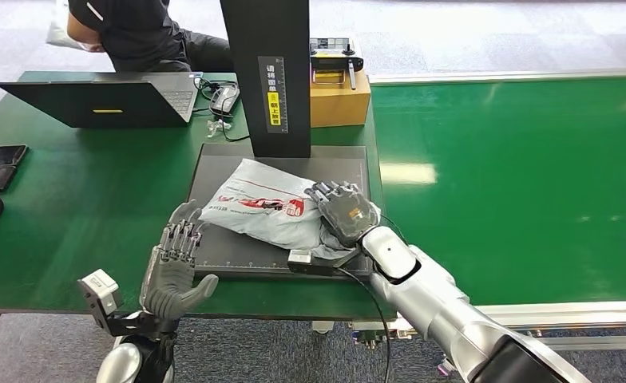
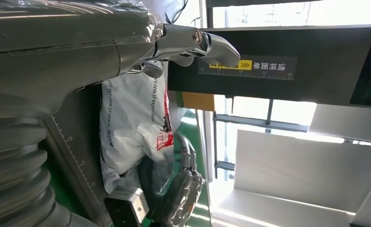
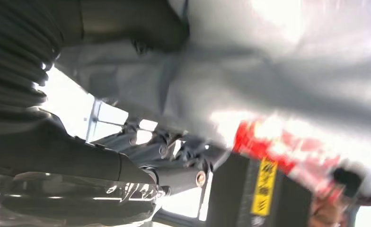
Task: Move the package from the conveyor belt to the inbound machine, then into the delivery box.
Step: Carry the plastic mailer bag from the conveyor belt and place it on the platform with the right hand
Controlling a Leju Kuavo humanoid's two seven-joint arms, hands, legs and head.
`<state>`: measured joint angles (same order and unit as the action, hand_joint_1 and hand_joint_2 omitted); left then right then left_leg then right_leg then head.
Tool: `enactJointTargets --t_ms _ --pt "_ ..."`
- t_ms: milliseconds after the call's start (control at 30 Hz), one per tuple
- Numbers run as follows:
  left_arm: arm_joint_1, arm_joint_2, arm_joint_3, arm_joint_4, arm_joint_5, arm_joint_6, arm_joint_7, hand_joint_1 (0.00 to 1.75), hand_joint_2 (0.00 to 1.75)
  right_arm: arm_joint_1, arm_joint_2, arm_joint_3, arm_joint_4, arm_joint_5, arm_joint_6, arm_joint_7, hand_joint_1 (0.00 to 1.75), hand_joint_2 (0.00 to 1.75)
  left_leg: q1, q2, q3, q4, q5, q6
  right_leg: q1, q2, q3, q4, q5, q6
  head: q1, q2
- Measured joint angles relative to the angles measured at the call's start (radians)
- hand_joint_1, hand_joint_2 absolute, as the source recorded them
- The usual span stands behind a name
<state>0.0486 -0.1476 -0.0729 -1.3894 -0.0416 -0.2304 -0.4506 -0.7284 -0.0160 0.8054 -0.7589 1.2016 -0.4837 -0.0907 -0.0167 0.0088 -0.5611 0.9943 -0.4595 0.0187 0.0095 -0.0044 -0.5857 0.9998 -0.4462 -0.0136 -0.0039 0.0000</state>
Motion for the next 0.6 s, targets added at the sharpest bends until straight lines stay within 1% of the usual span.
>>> enactJointTargets --t_ms 67,133,200,267,333,400,467,600 --pt "-0.001 0.0 -0.001 0.003 0.0 0.0 0.0 0.0 1.75 0.007 0.0 -0.021 0.006 -0.045 -0.016 -0.034 0.0 1.75 0.0 0.0 0.0 0.0 0.0 0.0 0.0 0.0 0.0 0.0 0.0 0.0 0.0 0.0" --pt "-0.002 0.0 -0.002 0.007 0.0 0.0 0.0 0.0 1.75 0.019 0.001 -0.047 0.006 -0.143 0.001 -0.116 0.0 1.75 0.0 0.0 0.0 0.0 0.0 0.0 0.0 0.0 0.0 0.0 0.0 0.0 0.0 0.0" --pt "-0.004 0.001 -0.004 0.013 0.003 0.002 -0.001 0.0 1.75 0.045 0.004 -0.092 -0.006 -0.303 0.057 -0.236 0.0 1.75 0.0 0.0 0.0 0.0 0.0 0.0 0.0 0.0 0.0 0.0 0.0 0.0 0.0 0.0" --pt "-0.005 0.002 -0.007 0.018 0.009 0.006 -0.004 0.0 1.75 0.08 0.009 -0.152 -0.035 -0.487 0.139 -0.347 0.0 1.75 0.0 0.0 0.0 0.0 0.0 0.0 0.0 0.0 0.0 0.0 0.0 0.0 0.0 0.0" --pt "-0.006 0.004 -0.01 0.023 0.016 0.009 -0.007 0.0 1.75 0.114 0.011 -0.207 -0.073 -0.638 0.221 -0.414 0.0 1.75 0.0 0.0 0.0 0.0 0.0 0.0 0.0 0.0 0.0 0.0 0.0 0.0 0.0 0.0" --pt "-0.006 0.007 -0.014 0.027 0.02 0.011 -0.007 0.0 1.75 0.143 0.012 -0.255 -0.112 -0.752 0.3 -0.442 0.0 1.75 0.0 0.0 0.0 0.0 0.0 0.0 0.0 0.0 -0.001 0.0 0.0 0.0 0.0 0.0" --pt "-0.005 0.008 -0.019 0.029 0.026 0.012 -0.008 0.0 1.75 0.17 0.012 -0.294 -0.152 -0.832 0.36 -0.452 0.0 1.75 0.0 0.0 0.0 0.0 0.0 0.0 0.0 0.0 -0.001 0.0 0.0 0.0 0.0 0.0" --pt "-0.005 0.013 -0.023 0.033 0.057 0.007 -0.007 0.0 1.75 0.22 0.005 -0.351 -0.238 -0.925 0.424 -0.462 0.0 1.75 0.0 0.0 0.0 0.0 0.0 0.0 0.0 0.0 -0.001 0.0 0.0 0.0 0.0 0.0"
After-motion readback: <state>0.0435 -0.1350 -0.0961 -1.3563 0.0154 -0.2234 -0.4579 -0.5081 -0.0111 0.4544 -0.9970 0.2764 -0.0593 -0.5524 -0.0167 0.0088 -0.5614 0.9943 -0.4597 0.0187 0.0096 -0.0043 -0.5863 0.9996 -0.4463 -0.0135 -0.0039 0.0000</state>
